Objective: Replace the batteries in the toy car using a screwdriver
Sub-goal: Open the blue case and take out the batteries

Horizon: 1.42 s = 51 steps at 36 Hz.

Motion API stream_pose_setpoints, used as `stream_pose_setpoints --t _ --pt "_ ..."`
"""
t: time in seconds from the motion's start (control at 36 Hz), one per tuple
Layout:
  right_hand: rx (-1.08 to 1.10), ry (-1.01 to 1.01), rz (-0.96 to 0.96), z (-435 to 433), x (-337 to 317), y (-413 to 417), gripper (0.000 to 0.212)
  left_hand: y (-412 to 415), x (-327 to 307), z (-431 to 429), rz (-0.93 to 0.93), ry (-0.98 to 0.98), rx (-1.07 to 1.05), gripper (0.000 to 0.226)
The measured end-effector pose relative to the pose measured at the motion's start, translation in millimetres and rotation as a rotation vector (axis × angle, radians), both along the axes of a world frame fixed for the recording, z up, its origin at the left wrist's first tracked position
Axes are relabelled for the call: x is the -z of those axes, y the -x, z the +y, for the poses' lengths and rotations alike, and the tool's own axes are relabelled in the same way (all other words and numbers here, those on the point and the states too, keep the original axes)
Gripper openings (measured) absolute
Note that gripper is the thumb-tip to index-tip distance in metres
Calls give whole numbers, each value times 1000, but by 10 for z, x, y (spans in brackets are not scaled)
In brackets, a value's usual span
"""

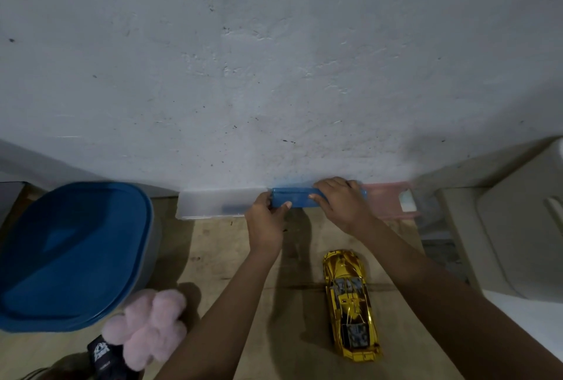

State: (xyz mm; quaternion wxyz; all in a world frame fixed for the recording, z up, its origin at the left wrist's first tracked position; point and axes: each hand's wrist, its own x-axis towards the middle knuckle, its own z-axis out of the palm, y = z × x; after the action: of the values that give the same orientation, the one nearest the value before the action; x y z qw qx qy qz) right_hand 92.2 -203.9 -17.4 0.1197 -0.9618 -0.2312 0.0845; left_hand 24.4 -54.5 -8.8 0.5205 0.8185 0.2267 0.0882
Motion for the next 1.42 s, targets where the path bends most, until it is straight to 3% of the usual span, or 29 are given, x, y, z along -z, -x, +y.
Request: stream_pose_setpoints --t 0.28,0.47,0.58,0.64,0.86,1.0,1.19,1.36,1.42 --pt "35 -47 -77 47 -91 -33 36 106 99 61 60 -18 34 28" --pt "76 -286 -101 32 -105 -11 40 209 255 79 99 -166 125 28" --pt "88 -198 -367 30 -151 24 27 299 304 63 75 -232 185 46" --pt "103 -232 -427 44 -170 37 15 325 326 56 78 -231 177 43" --pt "59 -471 -245 -118 -141 90 16 301 354 1 65 -119 85 27" --pt "32 -295 -171 -415 -73 160 4 286 406 7 36 -61 111 43" --pt "-25 247 -69 -411 -158 164 30 238 403 64 77 -73 250 56" --pt "-19 532 -166 -227 -357 256 21 211 385 97 117 -124 328 61" --pt "-46 585 -79 -139 -395 245 24 207 389 106 128 -138 343 60"
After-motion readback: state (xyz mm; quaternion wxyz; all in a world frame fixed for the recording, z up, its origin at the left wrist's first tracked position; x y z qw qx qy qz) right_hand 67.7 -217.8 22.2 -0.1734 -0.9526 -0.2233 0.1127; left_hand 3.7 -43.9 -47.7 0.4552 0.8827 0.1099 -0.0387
